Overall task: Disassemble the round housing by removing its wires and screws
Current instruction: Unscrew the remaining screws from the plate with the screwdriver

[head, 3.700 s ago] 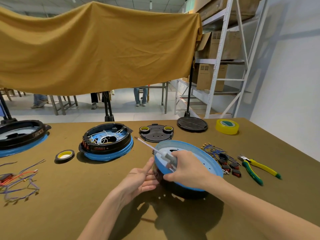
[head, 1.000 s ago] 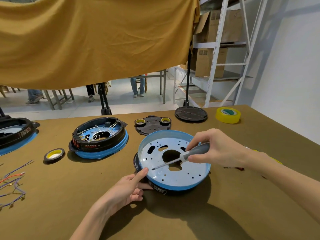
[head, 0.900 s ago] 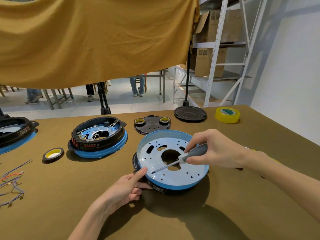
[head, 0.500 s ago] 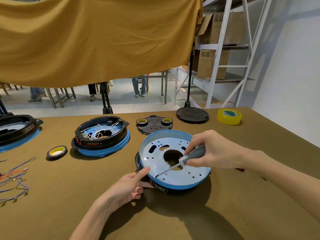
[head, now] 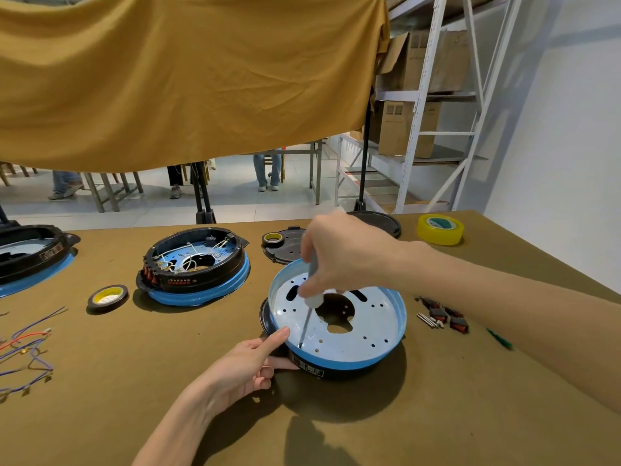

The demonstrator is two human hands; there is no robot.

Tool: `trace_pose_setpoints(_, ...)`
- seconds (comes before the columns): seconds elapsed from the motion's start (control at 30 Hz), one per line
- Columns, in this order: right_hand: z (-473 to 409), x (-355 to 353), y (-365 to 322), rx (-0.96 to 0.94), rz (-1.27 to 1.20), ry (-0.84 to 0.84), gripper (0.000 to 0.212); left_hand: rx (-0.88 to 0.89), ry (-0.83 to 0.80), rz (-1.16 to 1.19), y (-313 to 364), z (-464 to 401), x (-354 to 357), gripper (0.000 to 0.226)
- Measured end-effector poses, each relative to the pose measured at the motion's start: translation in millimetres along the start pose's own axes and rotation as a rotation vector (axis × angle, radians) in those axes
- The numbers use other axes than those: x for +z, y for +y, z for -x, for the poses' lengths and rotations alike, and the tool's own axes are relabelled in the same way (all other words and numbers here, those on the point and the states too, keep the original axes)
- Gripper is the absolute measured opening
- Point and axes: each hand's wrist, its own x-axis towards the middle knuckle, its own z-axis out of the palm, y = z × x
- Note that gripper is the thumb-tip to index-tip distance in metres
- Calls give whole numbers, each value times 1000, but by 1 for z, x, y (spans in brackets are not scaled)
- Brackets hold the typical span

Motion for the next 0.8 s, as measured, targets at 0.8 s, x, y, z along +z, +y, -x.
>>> trace_pose_setpoints(0.8,-12,-17,-15,-185,165,-116,36,-20,20,-20,-4,-6,-2,85)
